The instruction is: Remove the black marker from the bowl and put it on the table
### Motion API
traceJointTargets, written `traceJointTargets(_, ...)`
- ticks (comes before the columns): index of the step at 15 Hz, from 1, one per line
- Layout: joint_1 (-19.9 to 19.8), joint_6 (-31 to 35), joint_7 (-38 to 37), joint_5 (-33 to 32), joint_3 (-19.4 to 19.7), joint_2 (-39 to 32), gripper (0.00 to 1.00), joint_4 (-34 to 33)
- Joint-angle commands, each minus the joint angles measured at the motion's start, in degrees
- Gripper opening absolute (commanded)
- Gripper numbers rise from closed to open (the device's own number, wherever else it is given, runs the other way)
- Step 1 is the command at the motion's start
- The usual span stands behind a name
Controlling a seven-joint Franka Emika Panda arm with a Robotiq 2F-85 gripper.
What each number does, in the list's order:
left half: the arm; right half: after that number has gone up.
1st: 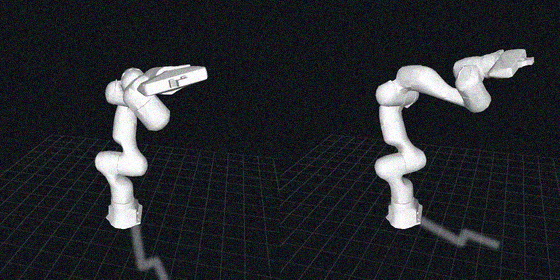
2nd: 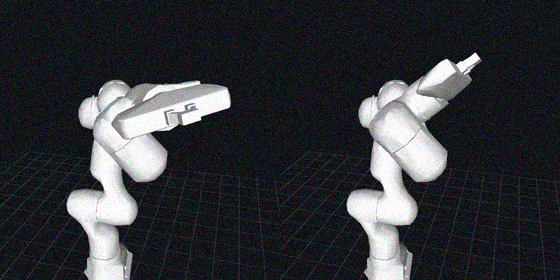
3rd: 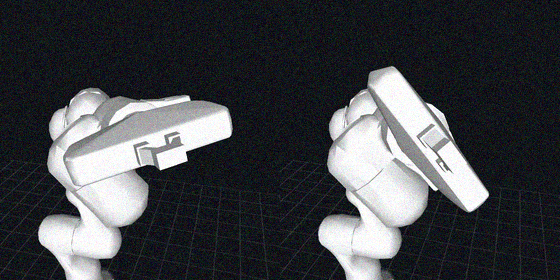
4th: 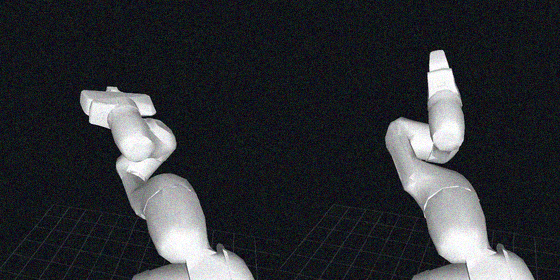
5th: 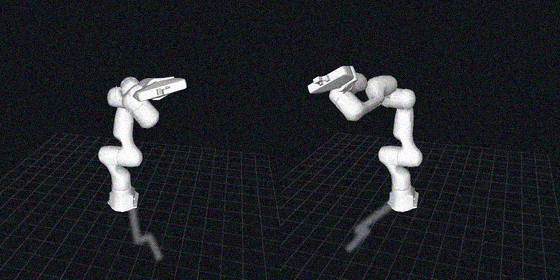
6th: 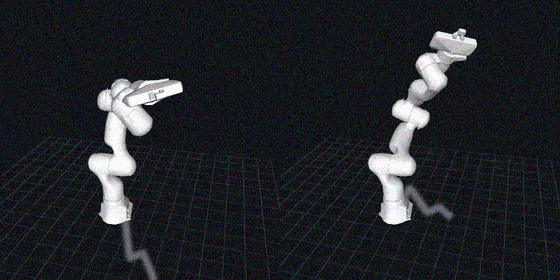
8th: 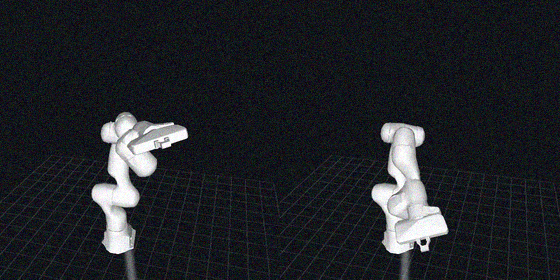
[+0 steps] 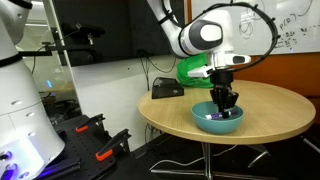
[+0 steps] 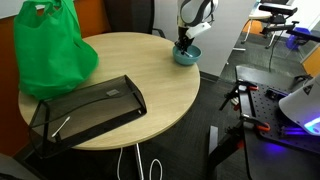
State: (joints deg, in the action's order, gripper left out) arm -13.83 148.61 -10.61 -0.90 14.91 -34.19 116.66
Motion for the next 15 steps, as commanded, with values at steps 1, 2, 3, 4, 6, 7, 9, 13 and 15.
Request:
traceJointTargets(1, 3.3, -2.0, -0.2, -4.7, 3.8, 8.6, 0.05, 4.8)
traceJointTargets(2, 4.1, -1.6, -0.9, -6.0, 4.4, 11.3, 0.05, 6.1)
traceJointTargets(3, 4.9, -1.5, -1.7, -7.1, 4.7, 14.0, 0.05, 7.3)
traceJointTargets(4, 5.4, -1.8, -2.1, -7.1, 4.1, 16.8, 0.05, 8.7)
traceJointTargets(6, 7.2, -1.6, -5.2, -6.4, 2.4, 20.6, 0.05, 11.2)
traceJointTargets(7, 8.2, -1.1, -6.6, -6.2, 1.2, 21.7, 0.05, 12.7)
traceJointTargets(9, 10.3, 0.2, -9.7, -6.0, -1.4, 22.7, 0.05, 15.2)
traceJointTargets(13, 14.3, 6.3, -13.8, -7.3, -4.9, 20.6, 0.05, 19.0)
traceJointTargets(15, 16.3, 11.0, -15.1, -8.7, -4.9, 17.9, 0.05, 20.0)
